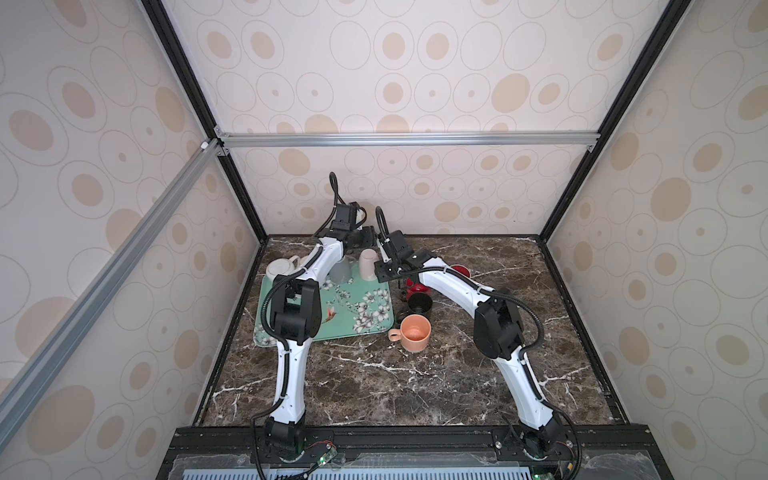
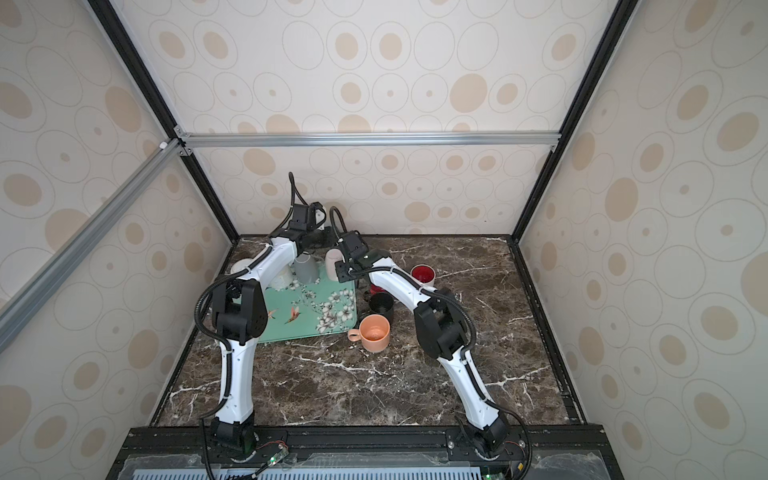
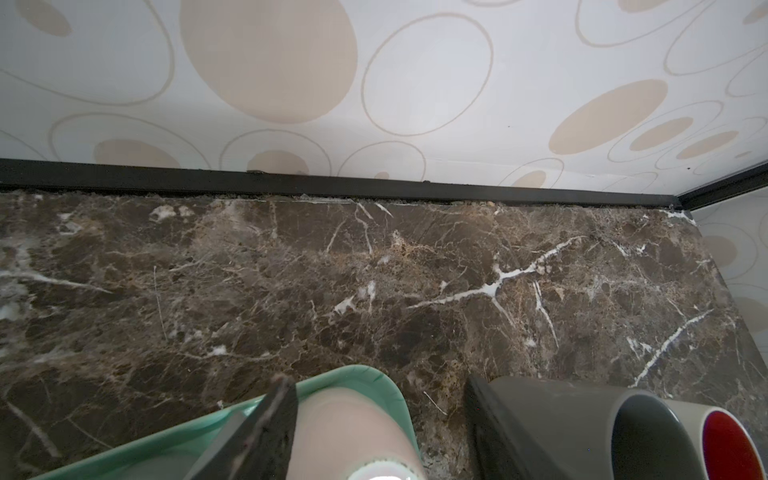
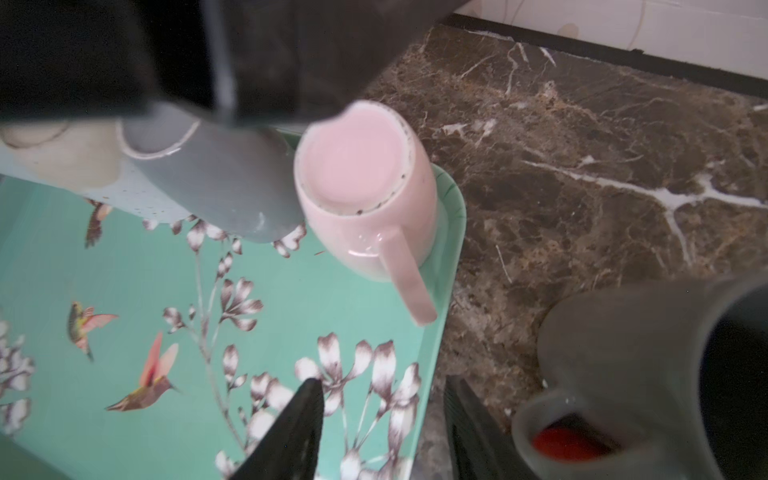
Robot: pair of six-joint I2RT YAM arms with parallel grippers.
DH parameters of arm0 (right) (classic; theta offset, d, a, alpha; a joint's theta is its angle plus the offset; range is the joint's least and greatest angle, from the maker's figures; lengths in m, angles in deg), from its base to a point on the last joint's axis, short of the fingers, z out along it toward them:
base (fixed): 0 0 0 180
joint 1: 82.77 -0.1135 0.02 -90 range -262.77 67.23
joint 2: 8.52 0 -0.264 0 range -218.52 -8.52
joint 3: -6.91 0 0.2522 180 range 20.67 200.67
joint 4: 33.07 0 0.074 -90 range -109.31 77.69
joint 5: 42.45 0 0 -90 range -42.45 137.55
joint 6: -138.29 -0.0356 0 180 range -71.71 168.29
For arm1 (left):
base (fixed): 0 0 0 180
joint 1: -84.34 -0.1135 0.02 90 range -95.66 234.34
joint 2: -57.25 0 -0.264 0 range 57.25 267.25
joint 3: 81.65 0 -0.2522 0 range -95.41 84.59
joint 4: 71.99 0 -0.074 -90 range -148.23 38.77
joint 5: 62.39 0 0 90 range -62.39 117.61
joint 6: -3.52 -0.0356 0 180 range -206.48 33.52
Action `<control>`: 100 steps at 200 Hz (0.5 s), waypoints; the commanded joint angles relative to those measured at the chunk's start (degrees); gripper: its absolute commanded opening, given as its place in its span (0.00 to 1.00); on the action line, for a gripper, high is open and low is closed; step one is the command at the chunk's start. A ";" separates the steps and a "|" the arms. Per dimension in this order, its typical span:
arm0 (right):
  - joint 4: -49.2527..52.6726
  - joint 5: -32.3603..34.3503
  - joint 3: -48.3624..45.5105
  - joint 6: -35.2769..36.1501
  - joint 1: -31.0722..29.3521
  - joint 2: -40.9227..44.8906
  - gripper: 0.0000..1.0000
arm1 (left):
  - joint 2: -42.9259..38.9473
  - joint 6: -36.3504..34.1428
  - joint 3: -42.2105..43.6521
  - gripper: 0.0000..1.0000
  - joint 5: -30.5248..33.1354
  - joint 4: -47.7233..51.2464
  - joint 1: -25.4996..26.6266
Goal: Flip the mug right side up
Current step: 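Grasp the upside-down pink mug's handle with the right gripper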
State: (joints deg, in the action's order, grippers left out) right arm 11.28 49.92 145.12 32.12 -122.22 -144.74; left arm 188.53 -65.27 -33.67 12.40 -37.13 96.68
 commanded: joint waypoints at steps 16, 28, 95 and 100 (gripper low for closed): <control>3.49 1.25 9.47 5.21 -0.22 -7.01 0.51 | 1.95 -0.31 -5.41 0.64 -2.02 3.68 -1.09; 3.46 2.05 10.61 5.97 -0.18 -8.33 0.51 | 1.88 -0.51 -5.30 0.64 -1.89 3.53 -1.18; 0.42 1.08 12.54 9.04 0.49 -13.26 0.50 | 0.26 -1.35 -5.18 0.63 -0.67 3.92 -1.26; 0.42 0.94 12.66 9.37 0.47 -13.50 0.48 | -0.03 -1.30 -5.15 0.64 -0.62 3.97 -1.26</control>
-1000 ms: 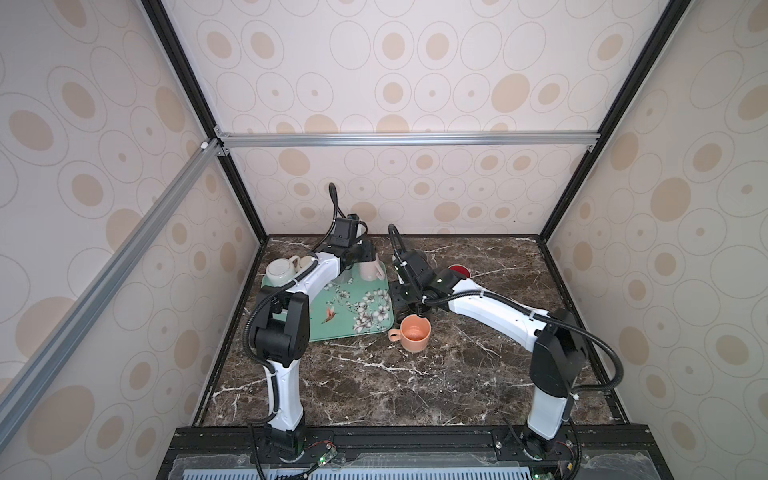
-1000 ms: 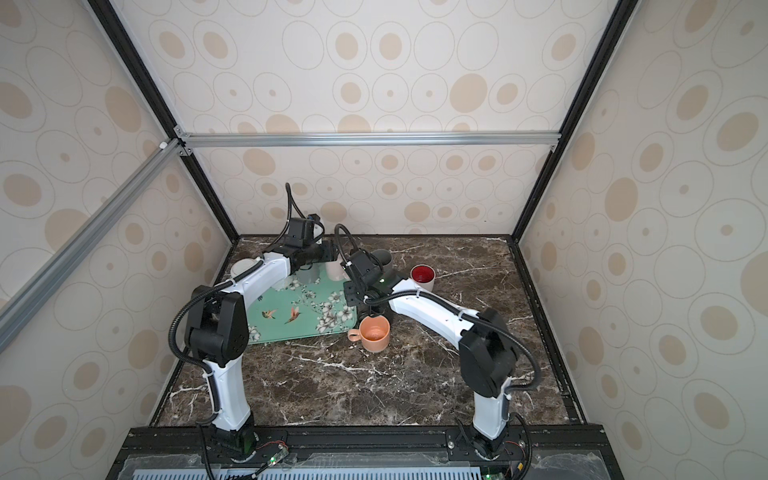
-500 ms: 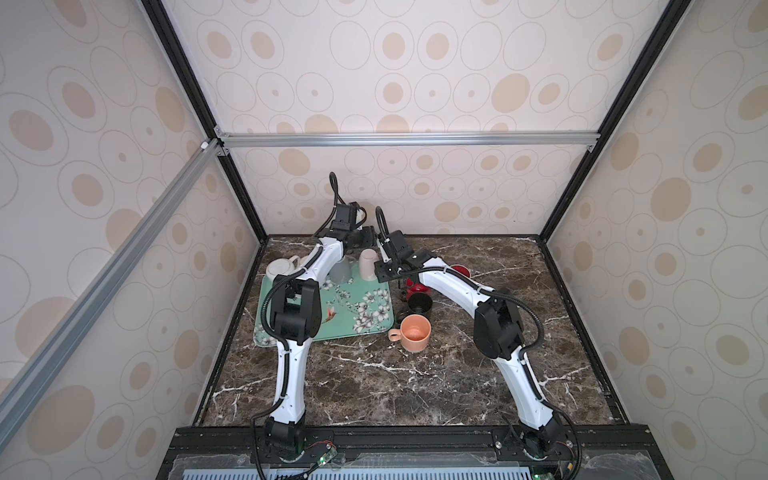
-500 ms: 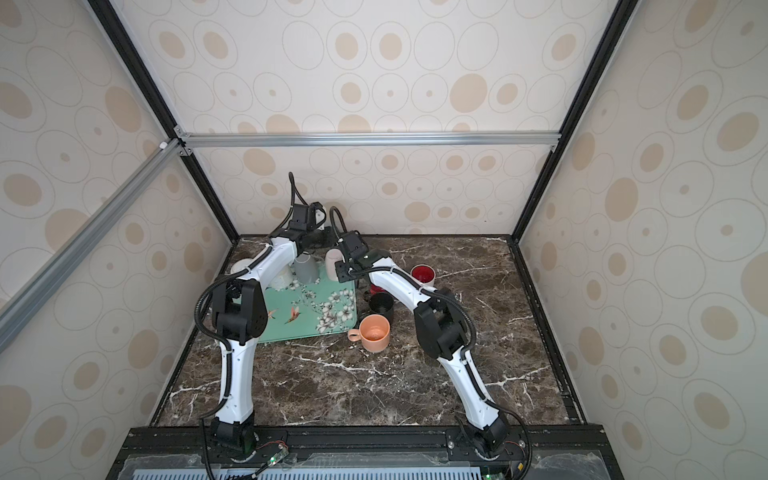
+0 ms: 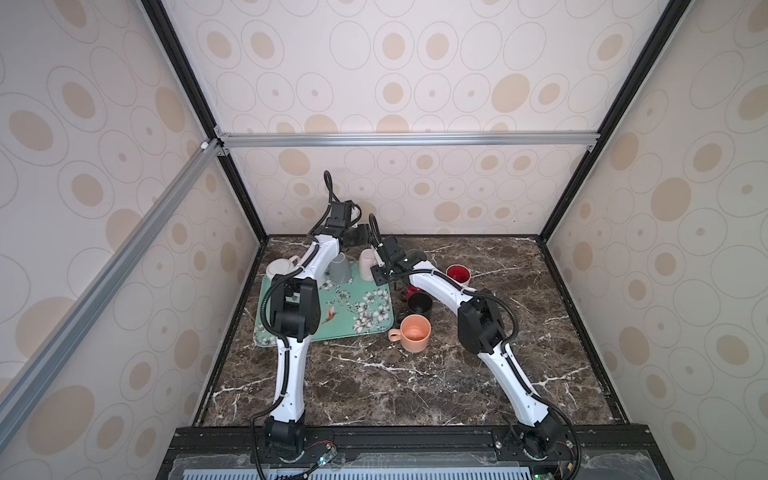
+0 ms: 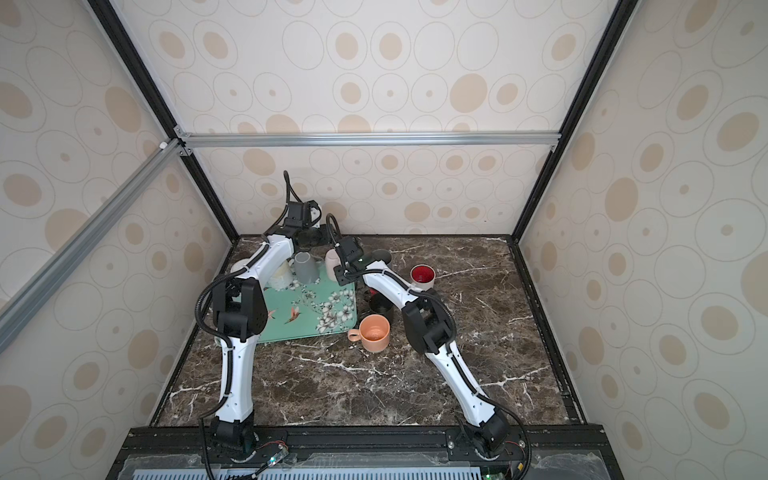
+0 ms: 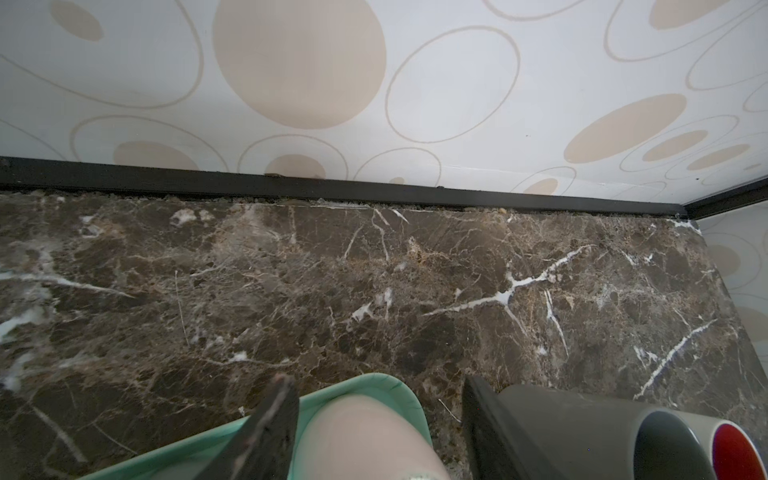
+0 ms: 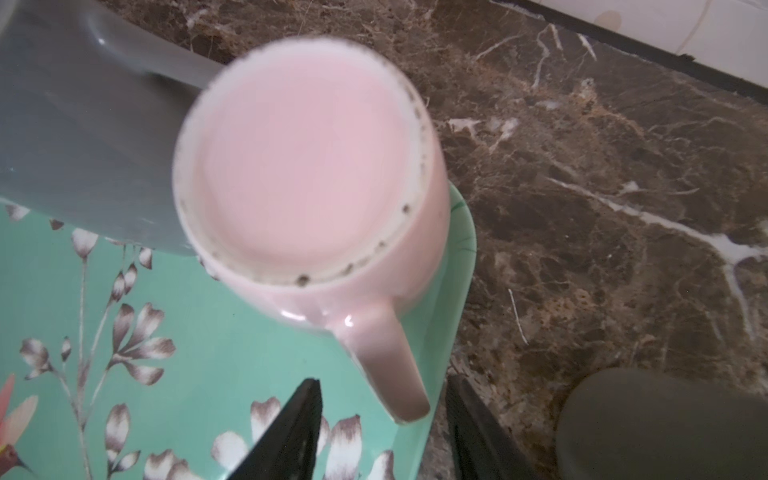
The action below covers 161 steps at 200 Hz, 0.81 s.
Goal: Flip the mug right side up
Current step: 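Grasp the upside-down pink mug's handle with the right gripper, then lift the pink mug with the right gripper while the left gripper approaches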
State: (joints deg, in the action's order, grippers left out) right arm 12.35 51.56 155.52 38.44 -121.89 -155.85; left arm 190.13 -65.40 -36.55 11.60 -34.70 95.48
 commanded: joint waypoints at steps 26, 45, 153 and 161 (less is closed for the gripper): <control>-1.68 -1.29 2.36 4.81 0.10 -3.03 0.33 | -3.84 -1.29 -0.38 0.64 0.69 1.31 -0.04; -1.92 -1.31 2.28 5.58 0.15 -2.92 0.23 | -6.50 -1.55 2.47 0.63 1.12 0.38 -0.06; -4.71 6.46 -13.78 13.63 -6.49 9.72 0.00 | -26.43 -1.33 27.13 0.63 2.89 -9.90 -0.06; -5.14 6.77 -16.14 13.17 -7.21 11.38 0.00 | -28.20 -1.54 29.08 0.64 3.17 -10.35 -0.04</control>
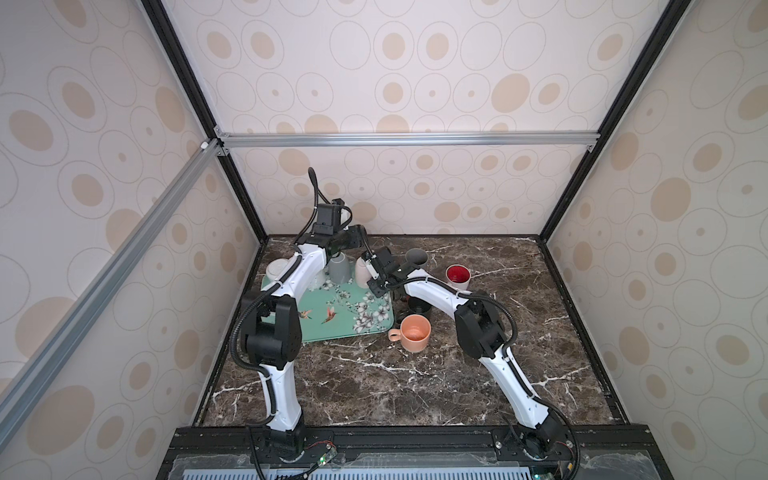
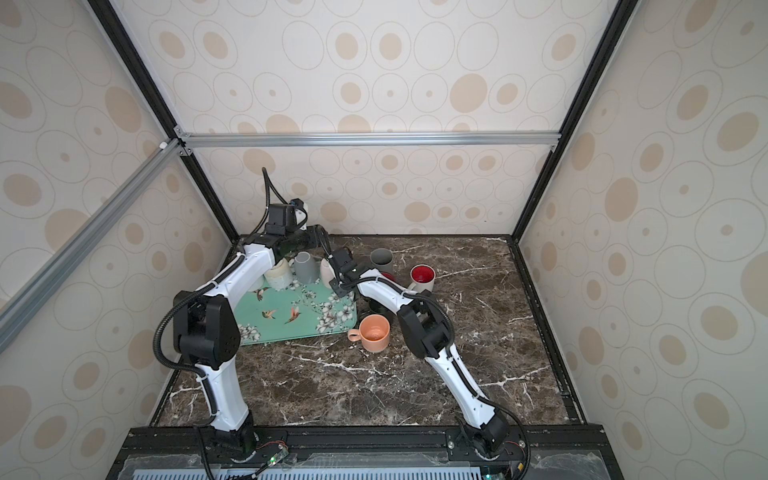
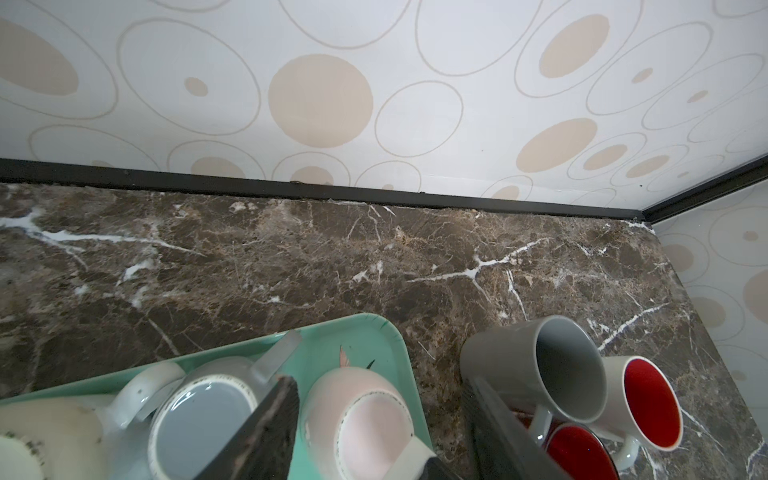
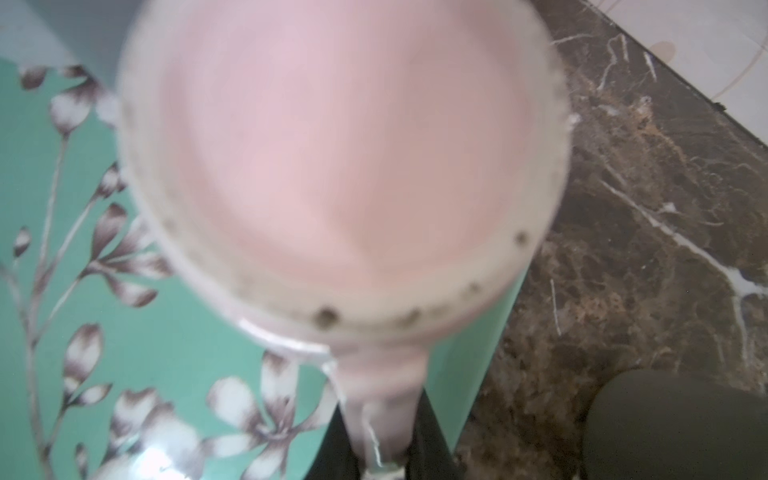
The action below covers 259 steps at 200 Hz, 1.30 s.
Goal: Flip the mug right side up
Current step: 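Lift the pink mug with the right gripper while the left gripper approaches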
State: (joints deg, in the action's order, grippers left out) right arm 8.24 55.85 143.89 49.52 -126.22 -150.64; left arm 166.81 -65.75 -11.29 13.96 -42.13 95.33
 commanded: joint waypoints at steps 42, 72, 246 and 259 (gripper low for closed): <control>-8.26 5.23 -19.17 -0.92 -7.06 15.68 0.00 | -14.59 -1.83 16.98 0.65 5.67 -3.97 -2.12; -12.09 7.57 -26.22 -4.16 -8.89 21.20 0.00 | -23.14 0.41 28.07 0.65 3.75 -7.70 -6.32; -21.00 0.11 -50.68 -22.89 -2.36 56.46 0.00 | -37.13 14.68 51.57 0.59 -24.18 -40.61 -1.31; -17.25 -2.92 -51.48 -24.44 -0.76 58.70 0.00 | -35.57 14.57 51.72 0.58 -24.06 -41.88 0.99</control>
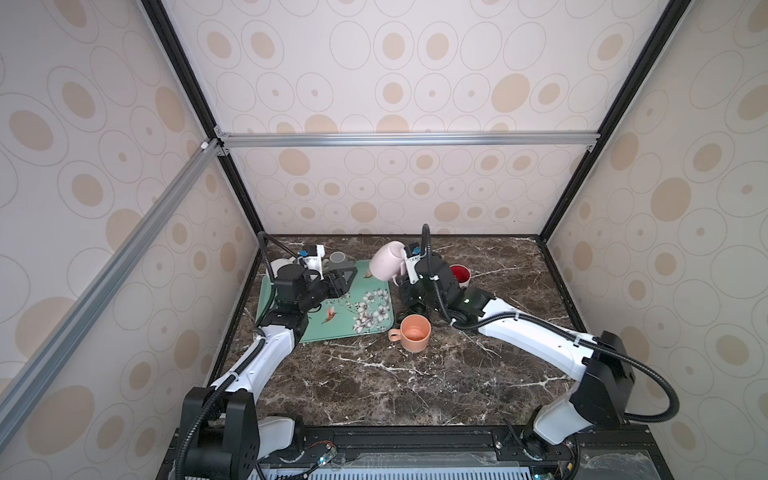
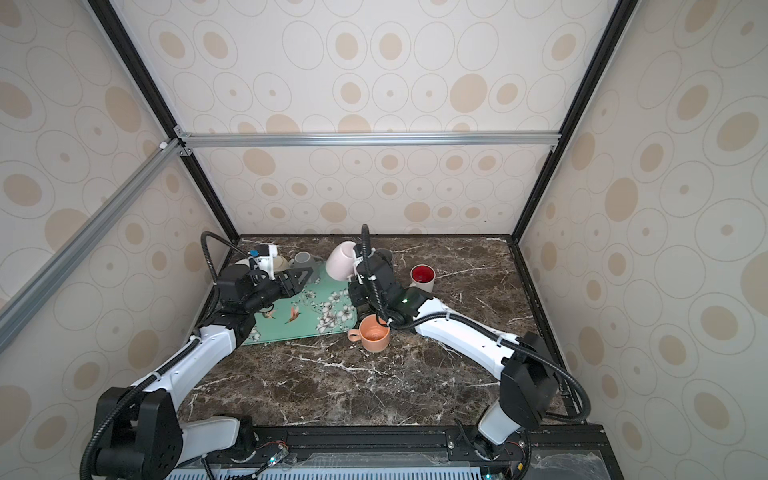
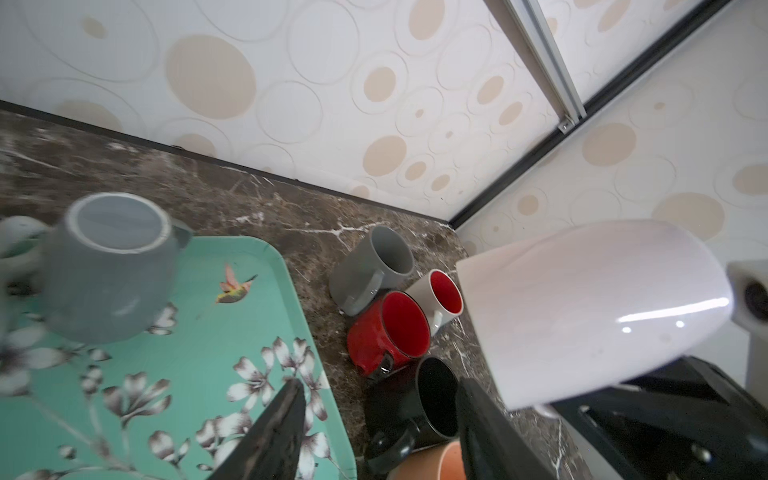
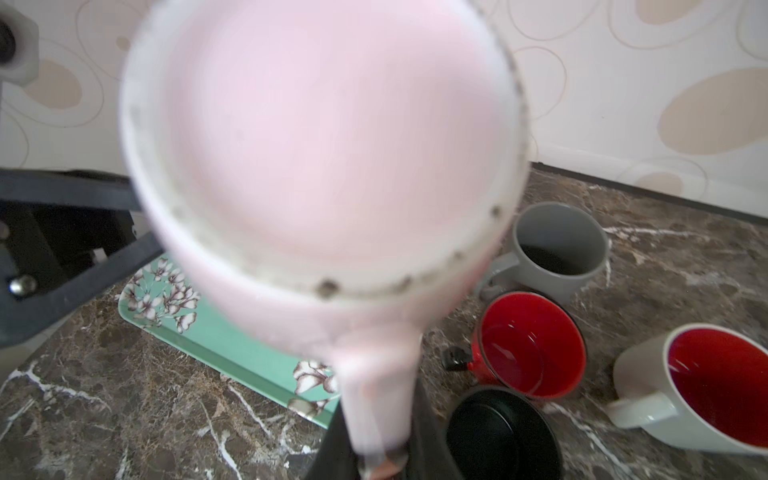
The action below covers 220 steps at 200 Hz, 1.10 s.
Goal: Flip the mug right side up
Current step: 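Lift the pink mug with the right gripper while the left gripper approaches, then close the left gripper on the pink mug's rim while the right gripper holds it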
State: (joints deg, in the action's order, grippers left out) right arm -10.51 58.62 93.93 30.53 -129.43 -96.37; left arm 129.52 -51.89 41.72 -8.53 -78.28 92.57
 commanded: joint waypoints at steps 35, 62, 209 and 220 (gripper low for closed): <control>4.07 -5.71 -9.25 -8.09 4.84 12.46 0.00 | 3.98 3.04 1.51 0.58 1.36 -13.98 11.60; 2.30 -10.66 -15.94 -12.64 10.23 18.92 0.00 | 6.28 6.79 2.67 0.58 4.51 -21.76 17.41; -13.98 -28.44 -27.67 -27.79 19.73 24.97 0.00 | 16.05 26.32 2.04 0.64 4.16 -41.69 25.96; -14.69 -29.27 -27.84 -28.33 19.68 24.89 0.00 | 15.65 25.61 2.05 0.65 6.05 -39.04 26.09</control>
State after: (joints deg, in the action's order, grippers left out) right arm -16.63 32.26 66.06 4.50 -110.02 -71.63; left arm 144.82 -29.23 44.53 -3.75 -117.41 117.99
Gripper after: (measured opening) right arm 0.160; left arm 0.642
